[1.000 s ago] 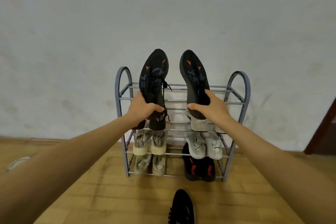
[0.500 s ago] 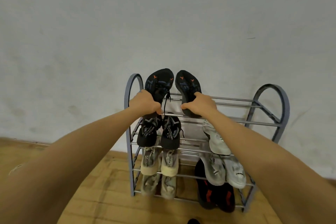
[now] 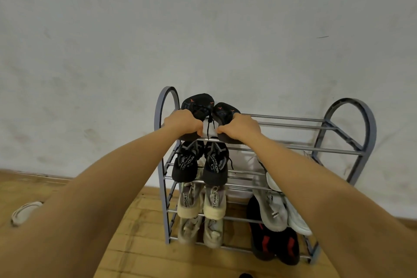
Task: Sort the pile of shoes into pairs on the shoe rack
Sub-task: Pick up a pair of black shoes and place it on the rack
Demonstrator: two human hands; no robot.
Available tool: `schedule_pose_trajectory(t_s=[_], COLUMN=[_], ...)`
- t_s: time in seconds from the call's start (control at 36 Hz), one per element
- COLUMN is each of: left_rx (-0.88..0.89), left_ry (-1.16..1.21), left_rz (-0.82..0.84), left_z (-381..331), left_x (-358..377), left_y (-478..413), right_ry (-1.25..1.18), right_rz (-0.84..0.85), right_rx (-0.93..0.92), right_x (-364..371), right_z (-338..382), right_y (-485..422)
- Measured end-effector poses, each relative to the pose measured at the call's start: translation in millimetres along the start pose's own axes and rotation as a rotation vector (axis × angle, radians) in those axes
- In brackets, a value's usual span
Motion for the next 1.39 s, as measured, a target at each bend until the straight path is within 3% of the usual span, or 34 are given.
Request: schedule_pose_trajectory(t_s=[0.25,0.58,0.75,0.89,1.03,1.11,1.19,1.39], left_rx=[-0.013,-0.052,-0.03,0.004,0.026,0.054,0.216,0.538], left_ry=[0.111,0.264,0.376,0.45,0.313,0.161,0.033,-0.339], left_rz=[0.006,-0.207,-0.166,-0.11,-0.131,-0.142,-0.196,-0.114], left_z=[11.4,29.3,54.4,31.3,16.2,5.0,-13.1,-58.3], left_x=[5.3,27.3,46.0,31.1,24.5,28.8,37.2,90.2], left_y=[-5.2,-15.8,-54.4,-1.7,35.3,62.3,92.9,168.4], right_ry=[0.048,-0.073,-0.181,-0.233,-0.084,0.035,0.145,0.324], right_rz=[-0.047,-0.011,-0.001,0.016,0.027,-0.049,-0.137,-0.326], right_rx=[0.037,0.02,0.026,0.002,-0.057,-0.132,-0.182,-0.223], right_x=[8.6,19.3,29.2,34.2,30.2,13.7,-3.6,-26.9], right_z=[3.3,4.5,6.8,3.9,-1.6,-6.4,-19.9,-89.7], right_y=[2.9,11.4,17.4,21.1,38.1,59.5,89.4,170.8])
Point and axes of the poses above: each hand's wrist, its own y-axis away from the middle knuckle, its own x-axis out of the palm, z = x × y, the point moved 6 cm from there along -y, towards the middle knuckle, and after that the axes turned 14 degrees about y, right-handed, at the moved point
